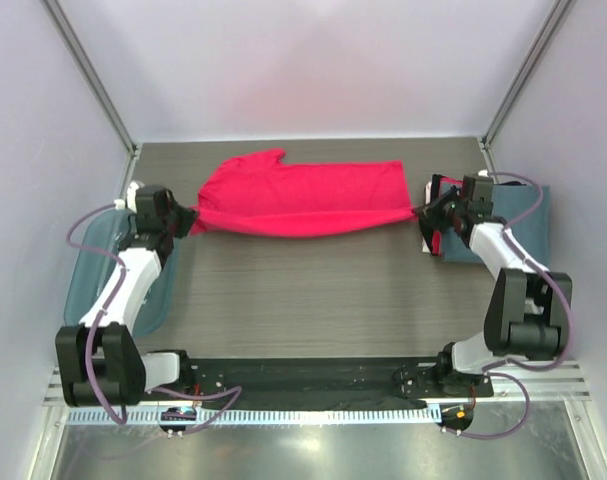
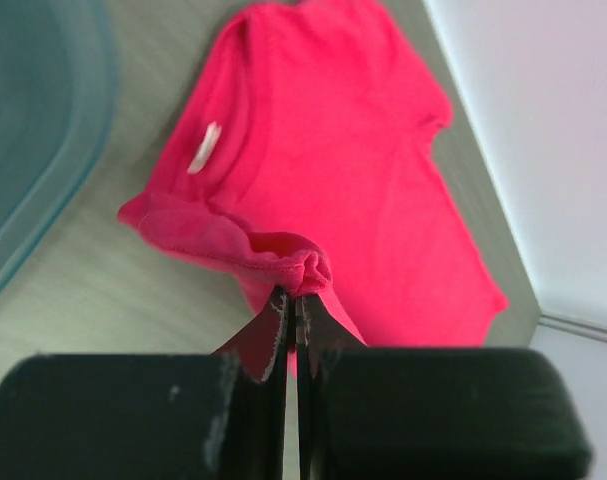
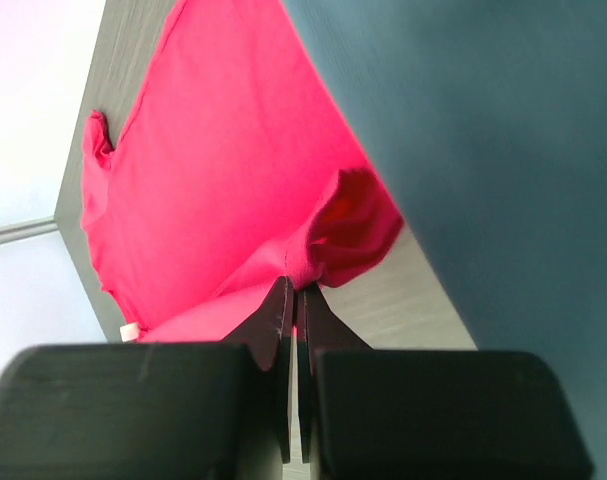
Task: Fold and stack the t-shirts
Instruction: Fold the tshirt
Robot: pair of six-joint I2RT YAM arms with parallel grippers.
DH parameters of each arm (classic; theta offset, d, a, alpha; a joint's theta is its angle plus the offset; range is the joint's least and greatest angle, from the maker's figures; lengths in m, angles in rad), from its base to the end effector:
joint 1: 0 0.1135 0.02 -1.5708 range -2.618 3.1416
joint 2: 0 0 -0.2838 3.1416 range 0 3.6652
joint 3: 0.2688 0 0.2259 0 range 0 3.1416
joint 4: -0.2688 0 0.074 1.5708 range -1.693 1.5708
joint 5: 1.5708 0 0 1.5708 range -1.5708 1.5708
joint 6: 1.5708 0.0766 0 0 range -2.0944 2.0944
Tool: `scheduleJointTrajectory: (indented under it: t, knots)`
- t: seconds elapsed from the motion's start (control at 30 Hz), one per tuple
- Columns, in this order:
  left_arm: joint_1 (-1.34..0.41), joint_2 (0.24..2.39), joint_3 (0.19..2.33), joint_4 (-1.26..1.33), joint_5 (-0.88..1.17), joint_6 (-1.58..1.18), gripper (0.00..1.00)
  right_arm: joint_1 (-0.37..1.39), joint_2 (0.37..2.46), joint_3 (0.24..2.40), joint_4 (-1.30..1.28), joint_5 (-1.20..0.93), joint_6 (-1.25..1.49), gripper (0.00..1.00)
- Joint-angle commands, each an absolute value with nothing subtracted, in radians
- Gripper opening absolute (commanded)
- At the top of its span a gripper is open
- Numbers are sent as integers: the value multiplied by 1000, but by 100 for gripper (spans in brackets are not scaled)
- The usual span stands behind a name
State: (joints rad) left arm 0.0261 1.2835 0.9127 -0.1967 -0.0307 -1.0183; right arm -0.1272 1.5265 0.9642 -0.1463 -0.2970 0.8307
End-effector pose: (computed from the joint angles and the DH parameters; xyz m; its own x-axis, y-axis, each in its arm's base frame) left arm 0.2911 0.0099 0.2817 -0.2378 -0.8573 -0.4566 -0.4847 0.5121 -0.7091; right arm 0.3356 -0.0203 0.2358 -0.5085 0.7769 -0.3714 0.4098 0.5977 0.6891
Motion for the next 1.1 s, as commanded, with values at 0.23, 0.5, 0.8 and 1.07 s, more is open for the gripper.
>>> scheduleJointTrajectory:
  t: [0.23,0.5,0.8,1.07]
  knots:
    - [18,904,580,-204,-104,-1046,1,-129,1195,575,-67,-209,796,2]
    - [20,651,367,-298,-101,-1049,1,-129,953,351,-133,-127,810,8]
    - [18,454,327,-508,-232,-1074,54,-127,661,253,-227,-49,867,59]
    - [17,583,515,-474,-135,-826,73,-100,773,461,-259,-72,608,56]
